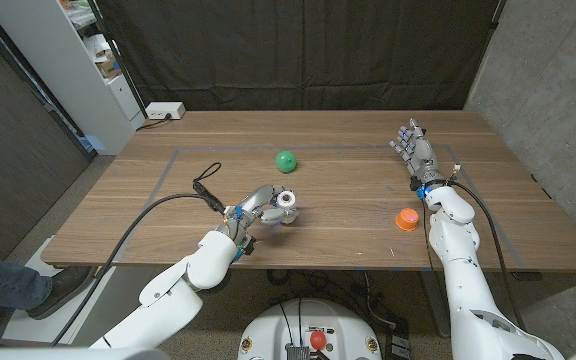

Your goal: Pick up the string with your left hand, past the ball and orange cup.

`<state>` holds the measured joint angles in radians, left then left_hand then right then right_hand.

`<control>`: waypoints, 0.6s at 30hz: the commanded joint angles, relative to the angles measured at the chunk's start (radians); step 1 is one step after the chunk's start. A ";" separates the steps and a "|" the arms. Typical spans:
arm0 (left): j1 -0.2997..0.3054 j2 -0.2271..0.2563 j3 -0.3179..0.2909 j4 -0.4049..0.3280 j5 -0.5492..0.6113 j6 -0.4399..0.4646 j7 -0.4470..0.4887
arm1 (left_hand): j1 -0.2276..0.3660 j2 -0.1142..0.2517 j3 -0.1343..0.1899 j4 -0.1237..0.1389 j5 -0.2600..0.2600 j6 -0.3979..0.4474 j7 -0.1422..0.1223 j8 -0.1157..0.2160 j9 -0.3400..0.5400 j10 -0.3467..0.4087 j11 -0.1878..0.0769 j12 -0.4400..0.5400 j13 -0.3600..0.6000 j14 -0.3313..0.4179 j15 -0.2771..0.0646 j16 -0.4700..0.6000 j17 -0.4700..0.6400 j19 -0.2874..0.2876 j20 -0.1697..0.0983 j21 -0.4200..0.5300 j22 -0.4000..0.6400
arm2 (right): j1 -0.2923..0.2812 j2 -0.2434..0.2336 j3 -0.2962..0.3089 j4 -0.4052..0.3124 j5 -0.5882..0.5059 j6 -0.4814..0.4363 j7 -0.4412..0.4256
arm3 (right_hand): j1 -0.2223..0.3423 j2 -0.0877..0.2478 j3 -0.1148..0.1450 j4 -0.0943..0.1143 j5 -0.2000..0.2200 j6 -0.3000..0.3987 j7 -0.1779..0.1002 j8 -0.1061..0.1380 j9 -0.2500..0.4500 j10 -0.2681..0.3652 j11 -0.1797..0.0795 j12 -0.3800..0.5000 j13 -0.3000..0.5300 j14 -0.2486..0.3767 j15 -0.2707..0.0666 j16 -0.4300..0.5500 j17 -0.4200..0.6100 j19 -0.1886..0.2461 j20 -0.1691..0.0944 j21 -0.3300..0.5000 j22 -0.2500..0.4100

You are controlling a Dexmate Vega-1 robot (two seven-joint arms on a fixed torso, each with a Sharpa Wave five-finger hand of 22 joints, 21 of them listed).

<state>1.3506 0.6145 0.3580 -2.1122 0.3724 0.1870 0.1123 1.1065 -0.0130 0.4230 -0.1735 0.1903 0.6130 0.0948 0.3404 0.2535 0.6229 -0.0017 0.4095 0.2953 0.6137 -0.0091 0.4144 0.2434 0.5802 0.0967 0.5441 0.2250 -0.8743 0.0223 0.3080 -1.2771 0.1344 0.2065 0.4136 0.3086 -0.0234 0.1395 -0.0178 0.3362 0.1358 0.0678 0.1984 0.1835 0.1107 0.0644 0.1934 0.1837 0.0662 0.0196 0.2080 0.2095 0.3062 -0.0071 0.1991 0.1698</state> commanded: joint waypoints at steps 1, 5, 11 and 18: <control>-0.005 0.010 -0.011 -0.015 0.000 -0.002 -0.008 | 0.126 0.124 -0.002 0.006 0.009 0.012 0.000 0.008 0.004 0.012 -0.003 0.003 0.006 0.022 -0.003 0.006 0.004 0.009 -0.003 0.010 0.005 | -0.003 0.004 -0.005 -0.014 -0.009 -0.005 -0.009 | 0.008 0.005 -0.005 0.001 0.006 0.011 -0.001 -0.001 0.006 0.006 -0.001 0.002 0.006 0.005 0.002 0.000 0.000 0.011 -0.002 -0.005 0.002; -0.005 0.014 -0.013 -0.024 0.001 0.005 -0.017 | 0.127 0.125 -0.002 0.006 0.010 0.013 0.000 0.008 0.005 0.014 -0.002 0.003 0.007 0.027 -0.005 0.007 0.005 0.009 -0.002 0.013 0.006 | -0.006 0.004 -0.007 -0.022 -0.012 -0.007 -0.012 | 0.008 0.006 -0.006 0.000 0.007 0.011 0.000 -0.001 0.006 0.006 -0.001 0.001 0.006 0.006 0.002 0.000 0.000 0.012 -0.002 -0.005 0.002; -0.007 0.020 -0.023 -0.023 -0.016 -0.017 -0.023 | 0.128 0.125 -0.002 0.006 0.010 0.016 -0.001 0.010 0.006 0.014 -0.002 0.003 0.009 0.029 -0.004 0.006 0.004 0.010 -0.003 0.016 0.006 | -0.006 0.006 -0.007 -0.026 -0.015 -0.007 -0.016 | 0.008 0.006 -0.006 0.000 0.007 0.014 0.000 0.000 0.006 0.008 -0.001 0.002 0.006 0.007 0.003 0.000 0.000 0.012 -0.002 -0.005 0.002; -0.012 0.025 -0.033 -0.025 -0.030 -0.036 -0.029 | 0.129 0.126 -0.002 0.007 0.010 0.023 0.001 0.012 0.008 0.021 0.000 0.006 0.011 0.033 -0.006 0.007 0.004 0.012 -0.002 0.021 0.006 | 0.000 0.007 -0.009 -0.020 -0.015 -0.004 -0.016 | 0.009 0.007 -0.007 0.000 0.007 0.016 0.001 0.000 0.006 0.009 -0.001 0.002 0.006 0.010 0.001 0.001 0.000 0.018 -0.004 -0.003 0.002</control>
<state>1.3465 0.6242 0.3455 -2.1258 0.3592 0.1716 0.0946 1.1130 -0.0195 0.4188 -0.1698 0.1972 0.6240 0.0943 0.3483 0.2581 0.6351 -0.0033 0.4094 0.3037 0.6282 -0.0019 0.4162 0.2443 0.5841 0.0931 0.5594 0.2257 -0.8785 0.0268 0.3018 -1.2967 0.1255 0.2017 0.4036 0.3086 -0.0234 0.1395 -0.0178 0.3362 0.1450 0.0660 0.1984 0.1836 0.1107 0.0644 0.1934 0.1837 0.0662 0.0196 0.2080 0.2095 0.3122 -0.0126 0.1992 0.1697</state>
